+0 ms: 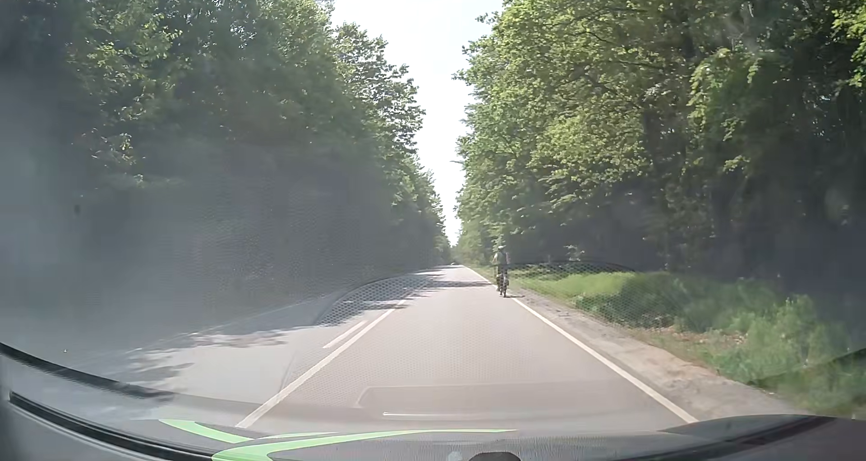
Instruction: Follow the waypoints while adhering to traffic rules and regulations
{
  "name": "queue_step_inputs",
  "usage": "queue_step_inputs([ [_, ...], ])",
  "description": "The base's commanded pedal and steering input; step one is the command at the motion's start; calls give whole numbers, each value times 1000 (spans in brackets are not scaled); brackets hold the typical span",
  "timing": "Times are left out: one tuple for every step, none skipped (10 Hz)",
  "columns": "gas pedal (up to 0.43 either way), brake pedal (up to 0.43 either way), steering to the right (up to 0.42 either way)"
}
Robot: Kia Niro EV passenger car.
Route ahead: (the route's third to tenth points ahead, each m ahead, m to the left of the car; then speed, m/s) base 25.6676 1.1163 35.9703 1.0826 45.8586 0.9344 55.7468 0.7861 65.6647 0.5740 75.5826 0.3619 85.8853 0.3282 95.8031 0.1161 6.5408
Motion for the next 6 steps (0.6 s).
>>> queue_step_inputs([
  [79, 0, -4],
  [79, 0, -4],
  [79, 0, -4],
  [79, 0, -4],
  [79, 0, -4],
  [79, 0, -4],
])
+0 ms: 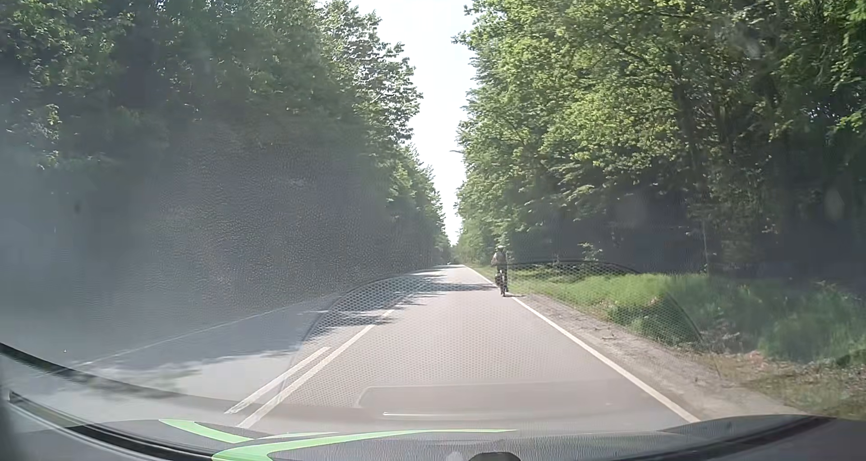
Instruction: Follow the waypoints while adhering to traffic rules and regulations
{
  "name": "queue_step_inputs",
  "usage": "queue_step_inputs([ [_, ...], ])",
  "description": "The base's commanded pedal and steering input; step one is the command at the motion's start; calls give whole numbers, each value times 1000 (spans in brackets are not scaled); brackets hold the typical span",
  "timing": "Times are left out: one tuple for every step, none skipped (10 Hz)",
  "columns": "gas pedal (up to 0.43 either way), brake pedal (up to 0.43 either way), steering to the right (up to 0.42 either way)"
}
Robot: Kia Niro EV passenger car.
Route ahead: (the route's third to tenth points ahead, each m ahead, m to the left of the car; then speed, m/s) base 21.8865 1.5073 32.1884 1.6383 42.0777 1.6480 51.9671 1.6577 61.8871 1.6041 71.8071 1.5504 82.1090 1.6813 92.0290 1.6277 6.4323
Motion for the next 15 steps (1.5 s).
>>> queue_step_inputs([
  [79, 0, -4],
  [87, 0, -4],
  [98, 0, -4],
  [98, 0, -3],
  [98, 0, -3],
  [98, 0, -2],
  [98, 0, -2],
  [98, 0, -2],
  [98, 0, -2],
  [118, 0, -2],
  [138, 0, -2],
  [138, 0, -2],
  [138, 0, -2],
  [138, 0, -2],
  [138, 0, -2],
])
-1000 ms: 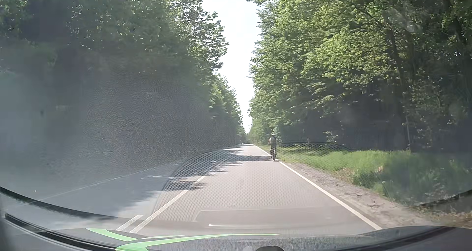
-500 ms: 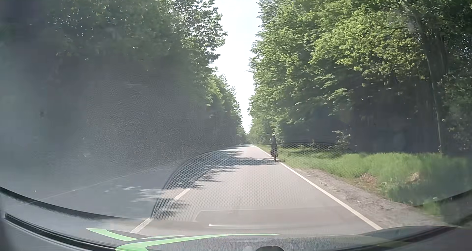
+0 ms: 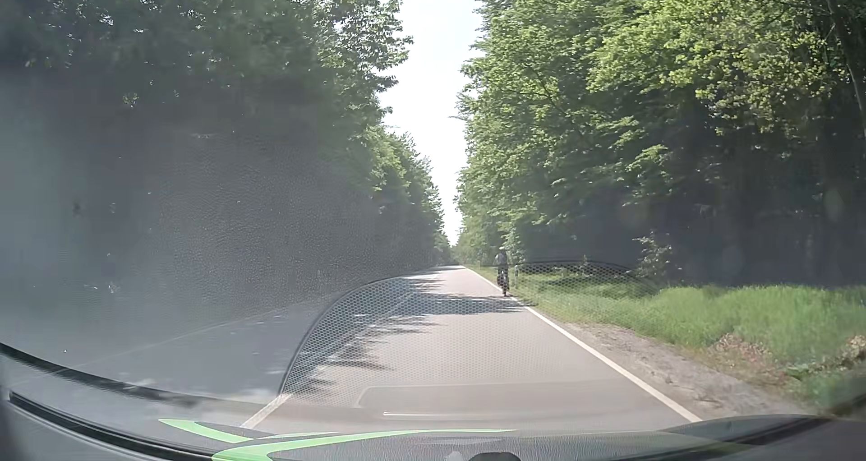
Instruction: Follow the waypoints while adhering to traffic rules and regulations
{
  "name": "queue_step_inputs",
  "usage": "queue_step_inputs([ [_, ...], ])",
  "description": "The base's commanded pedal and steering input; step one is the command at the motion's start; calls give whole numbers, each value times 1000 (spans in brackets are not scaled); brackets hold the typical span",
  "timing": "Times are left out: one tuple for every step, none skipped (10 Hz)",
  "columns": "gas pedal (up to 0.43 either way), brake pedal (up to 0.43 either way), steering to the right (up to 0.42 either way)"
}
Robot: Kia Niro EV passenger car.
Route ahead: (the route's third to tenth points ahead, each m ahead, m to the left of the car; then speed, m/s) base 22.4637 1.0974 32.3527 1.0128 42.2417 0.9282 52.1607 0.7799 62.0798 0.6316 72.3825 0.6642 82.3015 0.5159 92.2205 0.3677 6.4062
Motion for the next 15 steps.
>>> queue_step_inputs([
  [138, 0, -2],
  [138, 0, -2],
  [138, 0, -2],
  [138, 0, -2],
  [138, 0, -2],
  [138, 0, -2],
  [138, 0, -2],
  [138, 0, -2],
  [138, 0, -2],
  [138, 0, -2],
  [138, 0, -2],
  [138, 0, -2],
  [138, 0, -2],
  [138, 0, -2],
  [138, 0, -2],
])
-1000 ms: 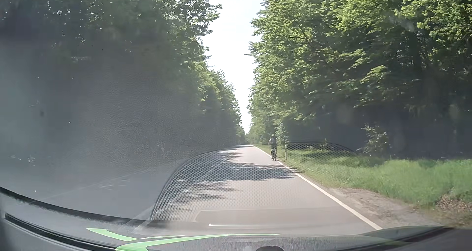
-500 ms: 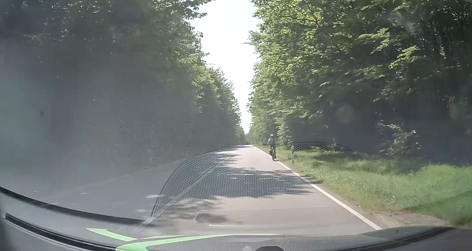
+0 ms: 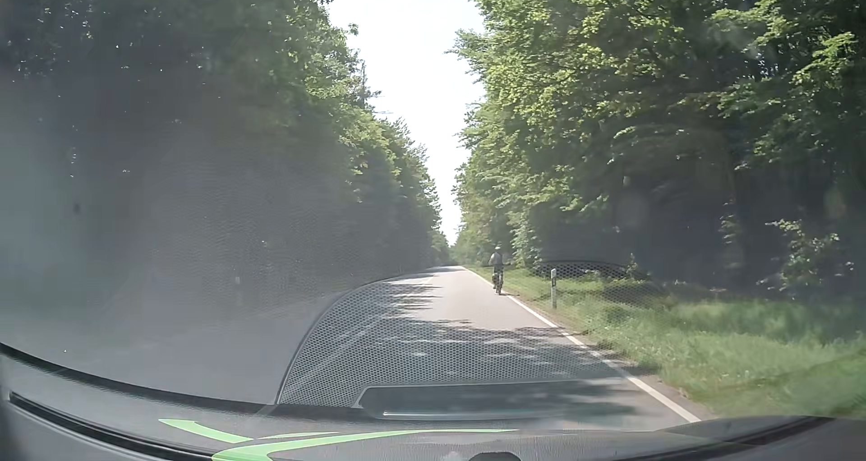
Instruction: Follow the waypoints while adhering to traffic rules and regulations
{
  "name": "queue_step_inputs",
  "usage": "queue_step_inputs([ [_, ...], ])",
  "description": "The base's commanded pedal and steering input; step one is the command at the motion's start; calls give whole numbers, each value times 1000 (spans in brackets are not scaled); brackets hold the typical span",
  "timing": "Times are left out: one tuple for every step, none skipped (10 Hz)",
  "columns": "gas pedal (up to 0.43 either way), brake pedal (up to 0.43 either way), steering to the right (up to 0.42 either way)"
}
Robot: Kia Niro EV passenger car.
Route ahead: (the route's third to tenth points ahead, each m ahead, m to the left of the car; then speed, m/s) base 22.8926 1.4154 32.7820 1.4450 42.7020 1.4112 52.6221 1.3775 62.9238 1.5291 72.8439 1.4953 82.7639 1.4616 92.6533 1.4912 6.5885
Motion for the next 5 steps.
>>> queue_step_inputs([
  [138, 0, -2],
  [138, 0, -2],
  [138, 0, -2],
  [138, 0, -2],
  [138, 0, -2],
])
